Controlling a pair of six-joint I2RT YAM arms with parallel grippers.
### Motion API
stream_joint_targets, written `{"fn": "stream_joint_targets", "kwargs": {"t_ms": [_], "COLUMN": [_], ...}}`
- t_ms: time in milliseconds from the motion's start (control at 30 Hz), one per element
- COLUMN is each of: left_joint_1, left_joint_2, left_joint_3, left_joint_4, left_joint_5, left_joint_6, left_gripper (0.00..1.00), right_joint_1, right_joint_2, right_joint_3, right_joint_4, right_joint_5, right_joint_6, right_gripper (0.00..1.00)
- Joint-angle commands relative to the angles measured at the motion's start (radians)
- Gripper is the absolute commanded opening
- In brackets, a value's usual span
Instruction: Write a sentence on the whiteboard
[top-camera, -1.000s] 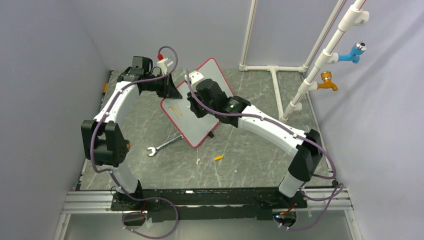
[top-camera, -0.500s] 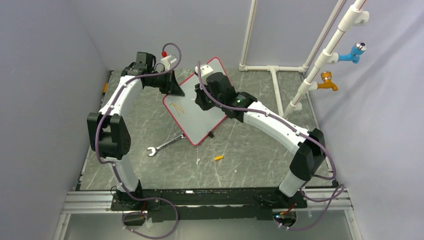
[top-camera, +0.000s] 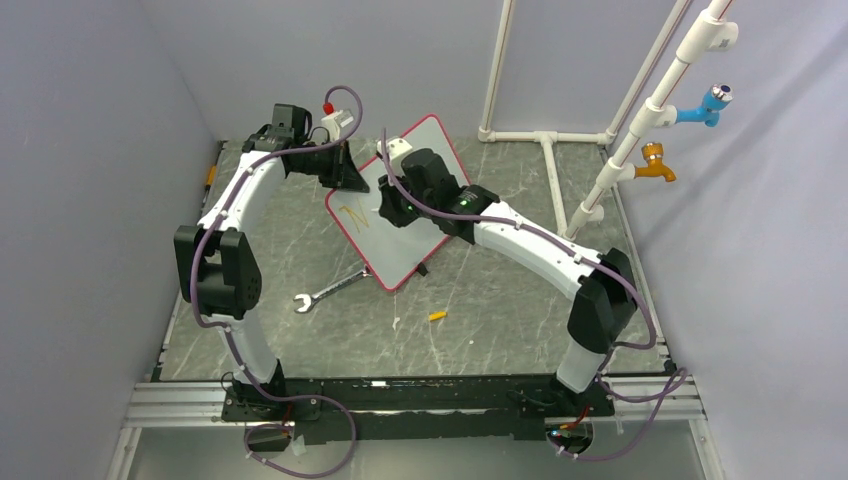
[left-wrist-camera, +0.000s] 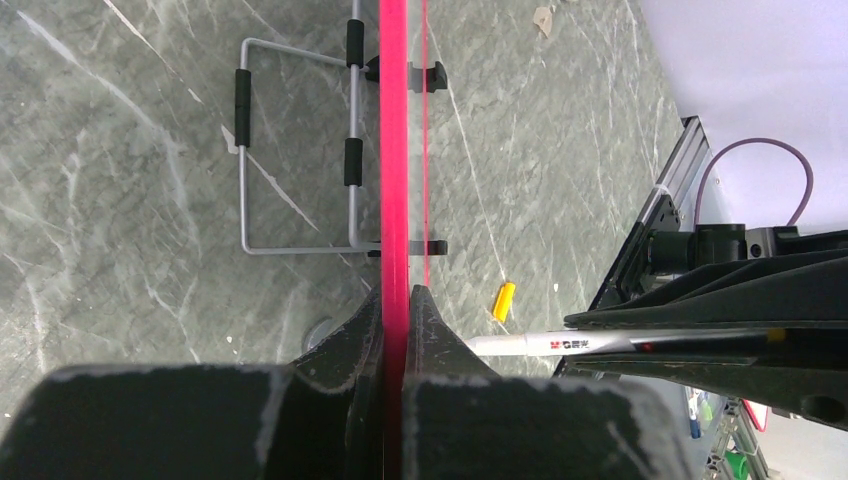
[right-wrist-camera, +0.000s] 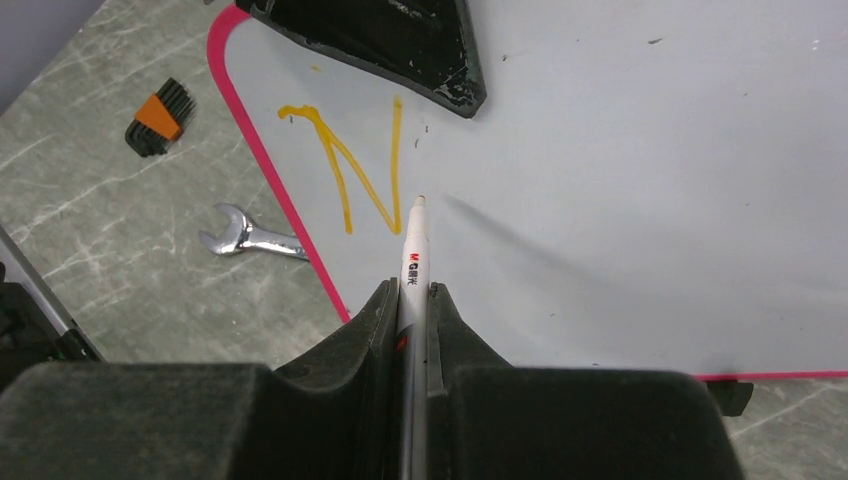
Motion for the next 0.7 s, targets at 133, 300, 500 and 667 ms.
{"fn": "stream_joint_targets", "kwargs": {"t_ms": [133,300,500,667], "left_joint_1": [-0.015,-0.015,-0.015,-0.015], "left_joint_2": [-0.025,-0.031,-0.039,-0.042], "left_joint_3": [0.017,0.016,0.006,0.002], "left_joint_4": [0.034,0.033,0.037,0.039], "left_joint_5": [0.025,0.026,0.028,0.033], "left_joint_6": [0.065,0.068,0.066,0.064], "left_gripper": [0.00,0.00,0.00,0.00], "right_joint_1": [0.007,0.007,0.007,0.008], "right_joint_2": [0.020,0.030,0.049,0.059], "right_joint_3": [0.050,0.041,0.044,0.038], "right_joint_4": [0.058,0.081,0.090,0.087], "right_joint_5": [-0.010,0.008,0.009,0.015], "right_joint_6": [0.019,0.021,0.024,0.026], "right_gripper": [0.00,0.00,0.00,0.00]}}
